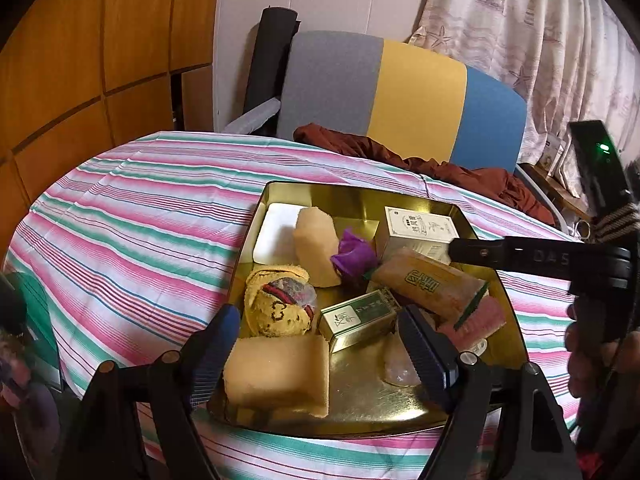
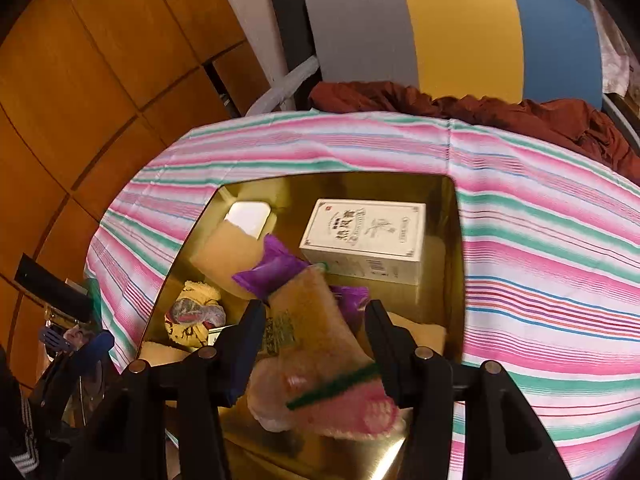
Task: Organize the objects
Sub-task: 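Lower the WEIDAN snack pack into the gold tray and open the right tool, then grasp the clear plastic bag with the left tool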
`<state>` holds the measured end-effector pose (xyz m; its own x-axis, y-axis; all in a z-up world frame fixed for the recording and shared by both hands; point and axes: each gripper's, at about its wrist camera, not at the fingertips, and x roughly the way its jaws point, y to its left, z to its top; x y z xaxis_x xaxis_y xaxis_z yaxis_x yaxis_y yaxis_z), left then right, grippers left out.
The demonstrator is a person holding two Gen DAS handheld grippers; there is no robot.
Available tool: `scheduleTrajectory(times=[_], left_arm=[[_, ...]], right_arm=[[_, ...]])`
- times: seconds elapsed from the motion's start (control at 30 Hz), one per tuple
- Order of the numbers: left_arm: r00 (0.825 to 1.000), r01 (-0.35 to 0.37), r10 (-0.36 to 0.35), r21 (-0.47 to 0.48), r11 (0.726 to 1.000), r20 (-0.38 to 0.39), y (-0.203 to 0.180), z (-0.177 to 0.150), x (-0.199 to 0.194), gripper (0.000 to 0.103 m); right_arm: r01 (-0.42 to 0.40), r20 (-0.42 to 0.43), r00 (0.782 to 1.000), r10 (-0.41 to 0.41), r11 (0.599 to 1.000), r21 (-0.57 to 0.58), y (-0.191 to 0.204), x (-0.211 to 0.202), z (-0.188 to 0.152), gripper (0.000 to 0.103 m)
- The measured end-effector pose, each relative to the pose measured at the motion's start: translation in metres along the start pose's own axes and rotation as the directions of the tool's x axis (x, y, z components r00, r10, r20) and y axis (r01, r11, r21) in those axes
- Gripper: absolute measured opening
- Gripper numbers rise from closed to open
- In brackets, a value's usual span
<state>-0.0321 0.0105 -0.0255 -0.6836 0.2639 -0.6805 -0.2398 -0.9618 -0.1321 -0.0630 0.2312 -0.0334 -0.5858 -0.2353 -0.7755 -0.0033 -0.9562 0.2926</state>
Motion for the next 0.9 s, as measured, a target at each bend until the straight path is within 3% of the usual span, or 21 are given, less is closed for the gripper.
scheduleTrajectory(times=[0.23,0.53,0.73,0.9], left_arm=[[1.000,0.025,-0.025,0.028,0.999,-0.006,-0.015,0.001,0.000,0.083],[0.991,0.137,-0.136,0.086,0.987,-0.020,-0.052,0.009,-0.001,0.087],[0.978,0.210,-0.206,0.158,0.965,-0.042,-0.094,0.018,0.001,0.087],[0.966,0.260,-0.253,0.235,0.937,-0.060,-0.137,0.026,0.004,0.087]], right_arm=[[0.056,0.042,0.997,-0.058,0.997,0.057,-0.037,-0.029,-0.013,0.053],[0.183,0.016,0.981,-0.192,0.956,0.231,-0.131,-0.068,-0.042,0.054],[0.276,0.024,0.950,-0.311,0.874,0.401,-0.214,-0.125,-0.060,0.054],[0.376,-0.024,0.901,-0.433,0.753,0.540,-0.289,-0.170,-0.078,0.054]])
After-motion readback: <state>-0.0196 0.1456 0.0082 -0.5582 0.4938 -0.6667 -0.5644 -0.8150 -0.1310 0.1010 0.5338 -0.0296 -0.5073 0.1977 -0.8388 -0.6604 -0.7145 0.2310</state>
